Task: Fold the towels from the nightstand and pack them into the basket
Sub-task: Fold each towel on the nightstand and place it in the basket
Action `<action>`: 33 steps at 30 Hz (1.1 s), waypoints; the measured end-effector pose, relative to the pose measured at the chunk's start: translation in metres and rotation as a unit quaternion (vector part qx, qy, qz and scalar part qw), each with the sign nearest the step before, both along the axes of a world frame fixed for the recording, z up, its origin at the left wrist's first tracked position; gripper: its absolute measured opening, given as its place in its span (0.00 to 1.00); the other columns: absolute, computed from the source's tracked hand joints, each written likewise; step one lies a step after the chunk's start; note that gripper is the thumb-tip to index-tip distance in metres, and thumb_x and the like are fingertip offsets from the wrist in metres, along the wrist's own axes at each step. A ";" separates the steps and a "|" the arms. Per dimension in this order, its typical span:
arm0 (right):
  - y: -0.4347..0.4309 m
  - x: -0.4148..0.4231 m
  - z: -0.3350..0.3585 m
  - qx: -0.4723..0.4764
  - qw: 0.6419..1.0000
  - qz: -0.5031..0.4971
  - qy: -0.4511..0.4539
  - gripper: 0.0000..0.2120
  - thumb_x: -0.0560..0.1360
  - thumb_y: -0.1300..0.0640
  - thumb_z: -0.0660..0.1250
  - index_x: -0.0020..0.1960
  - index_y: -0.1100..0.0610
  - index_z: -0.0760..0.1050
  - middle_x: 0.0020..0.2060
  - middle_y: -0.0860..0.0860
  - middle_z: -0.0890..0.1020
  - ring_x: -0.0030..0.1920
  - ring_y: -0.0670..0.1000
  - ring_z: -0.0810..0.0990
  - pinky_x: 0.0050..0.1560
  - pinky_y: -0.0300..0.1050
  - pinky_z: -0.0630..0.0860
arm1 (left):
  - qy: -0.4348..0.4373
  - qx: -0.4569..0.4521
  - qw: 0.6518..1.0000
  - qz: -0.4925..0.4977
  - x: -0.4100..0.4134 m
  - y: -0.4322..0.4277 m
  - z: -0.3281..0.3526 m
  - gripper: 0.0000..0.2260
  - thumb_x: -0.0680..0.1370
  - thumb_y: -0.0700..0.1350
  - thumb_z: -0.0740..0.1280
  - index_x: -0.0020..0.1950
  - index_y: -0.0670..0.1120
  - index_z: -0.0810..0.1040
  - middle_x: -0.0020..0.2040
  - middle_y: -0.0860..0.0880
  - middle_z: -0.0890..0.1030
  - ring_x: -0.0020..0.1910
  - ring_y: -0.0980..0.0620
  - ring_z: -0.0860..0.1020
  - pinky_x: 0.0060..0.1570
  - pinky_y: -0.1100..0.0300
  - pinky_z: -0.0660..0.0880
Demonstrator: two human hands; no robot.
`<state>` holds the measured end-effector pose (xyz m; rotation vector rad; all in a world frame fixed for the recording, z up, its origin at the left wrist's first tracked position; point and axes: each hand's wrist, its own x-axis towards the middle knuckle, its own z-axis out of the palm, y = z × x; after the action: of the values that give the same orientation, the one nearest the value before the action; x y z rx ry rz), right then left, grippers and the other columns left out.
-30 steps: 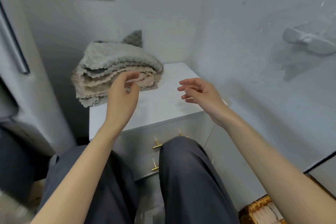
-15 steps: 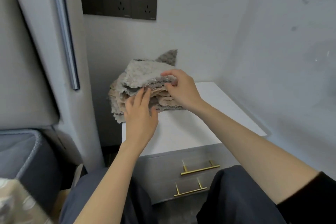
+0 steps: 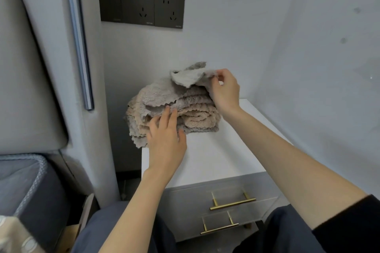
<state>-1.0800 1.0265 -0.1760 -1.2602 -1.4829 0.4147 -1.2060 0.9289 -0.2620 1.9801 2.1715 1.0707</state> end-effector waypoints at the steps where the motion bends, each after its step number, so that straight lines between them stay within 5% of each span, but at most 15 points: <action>1: 0.000 0.008 0.001 -0.007 0.999 -0.010 0.036 0.08 0.79 0.60 0.58 0.54 0.55 0.75 0.49 0.48 0.78 0.49 0.47 0.75 0.47 0.37 0.67 | 0.000 -0.002 1.000 -0.003 0.002 0.000 0.000 0.25 0.81 0.47 0.58 0.78 0.48 0.56 0.78 0.50 0.54 0.72 0.46 0.53 0.71 0.50 0.55; 8: -0.019 0.067 -0.001 -0.031 0.973 -0.053 0.221 0.05 0.77 0.64 0.55 0.50 0.57 0.68 0.52 0.58 0.77 0.48 0.53 0.74 0.53 0.57 0.75 | -0.013 0.035 0.999 -0.015 0.025 -0.005 -0.002 0.23 0.79 0.43 0.61 0.74 0.46 0.64 0.76 0.43 0.58 0.71 0.42 0.56 0.70 0.49 0.59; 12: -0.041 0.105 -0.020 -0.026 0.965 -0.070 0.253 0.12 0.77 0.67 0.50 0.45 0.56 0.68 0.40 0.51 0.75 0.42 0.51 0.73 0.46 0.49 0.72 | -0.016 0.048 0.997 -0.052 0.045 -0.005 -0.002 0.21 0.79 0.42 0.62 0.72 0.46 0.68 0.71 0.44 0.65 0.68 0.44 0.60 0.67 0.50 0.62; 18: -0.064 0.148 -0.063 -0.152 0.987 -0.036 -0.030 0.15 0.75 0.65 0.56 0.31 0.55 0.68 0.28 0.49 0.73 0.34 0.51 0.69 0.37 0.46 0.64 | -0.012 0.010 0.996 -0.092 0.070 -0.004 -0.012 0.19 0.80 0.43 0.60 0.72 0.47 0.68 0.70 0.48 0.68 0.67 0.46 0.62 0.65 0.53 0.61; 22: -0.071 0.167 -0.079 -0.232 0.947 -0.031 -0.218 0.18 0.73 0.59 0.56 0.25 0.53 0.59 0.23 0.49 0.66 0.28 0.51 0.63 0.31 0.44 0.59 | -0.002 -0.020 0.995 -0.096 0.077 0.001 -0.017 0.16 0.80 0.39 0.57 0.66 0.47 0.72 0.67 0.49 0.71 0.65 0.47 0.63 0.61 0.54 0.63; 24: -0.074 0.173 -0.080 -0.253 0.923 -0.040 -0.287 0.15 0.72 0.58 0.56 0.27 0.56 0.66 0.25 0.52 0.72 0.29 0.52 0.68 0.32 0.45 0.65 | -0.003 -0.041 0.992 -0.115 0.079 0.005 -0.020 0.15 0.79 0.38 0.56 0.63 0.47 0.74 0.65 0.50 0.71 0.65 0.48 0.65 0.62 0.54 0.65; 28: -0.074 0.178 -0.076 -0.211 0.952 -0.034 -0.219 0.16 0.72 0.56 0.56 0.31 0.57 0.77 0.29 0.47 0.82 0.34 0.49 0.79 0.39 0.50 0.78 | -0.024 -0.057 0.988 -0.140 0.084 0.019 -0.019 0.12 0.81 0.43 0.56 0.62 0.45 0.75 0.63 0.48 0.73 0.62 0.48 0.69 0.61 0.54 0.67; 33: -0.058 0.189 -0.082 -0.257 0.945 -0.046 -0.195 0.09 0.73 0.47 0.63 0.46 0.52 0.72 0.41 0.47 0.79 0.42 0.52 0.78 0.43 0.50 0.74 | -0.056 -0.073 0.983 -0.156 0.089 0.046 -0.012 0.10 0.82 0.46 0.57 0.53 0.43 0.75 0.57 0.47 0.74 0.56 0.48 0.72 0.57 0.50 0.70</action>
<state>-0.8915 0.9681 -0.2581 -1.9060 -1.6977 0.5338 -1.1168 0.9746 -0.2738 2.0479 1.7532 0.9240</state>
